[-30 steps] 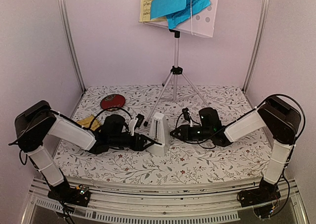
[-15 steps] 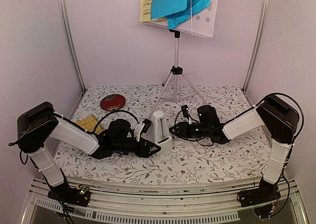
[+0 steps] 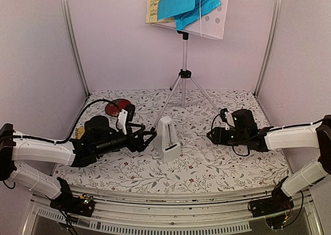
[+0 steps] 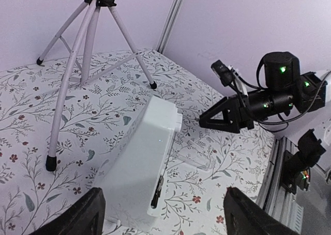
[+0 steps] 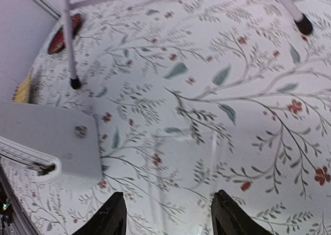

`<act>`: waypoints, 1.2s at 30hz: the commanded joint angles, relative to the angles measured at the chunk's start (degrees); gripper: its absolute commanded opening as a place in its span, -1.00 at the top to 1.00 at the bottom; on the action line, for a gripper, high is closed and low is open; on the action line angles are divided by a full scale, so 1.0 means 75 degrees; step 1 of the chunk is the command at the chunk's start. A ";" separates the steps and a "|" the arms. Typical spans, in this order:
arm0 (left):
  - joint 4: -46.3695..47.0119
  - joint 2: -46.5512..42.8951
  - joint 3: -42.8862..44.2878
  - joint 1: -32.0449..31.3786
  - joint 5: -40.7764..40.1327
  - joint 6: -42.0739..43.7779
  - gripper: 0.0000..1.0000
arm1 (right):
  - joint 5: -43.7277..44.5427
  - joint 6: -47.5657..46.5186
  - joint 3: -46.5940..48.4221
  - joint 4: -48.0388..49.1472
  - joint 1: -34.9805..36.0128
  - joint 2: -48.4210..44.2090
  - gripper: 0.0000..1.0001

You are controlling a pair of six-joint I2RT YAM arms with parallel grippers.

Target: Pack up the instrument practice props

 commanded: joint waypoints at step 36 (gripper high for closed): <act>-0.0758 -0.1137 -0.0101 0.0083 -0.0917 0.0315 -0.64 | 0.1066 0.0558 -0.0440 -0.0487 0.0259 -0.0610 0.96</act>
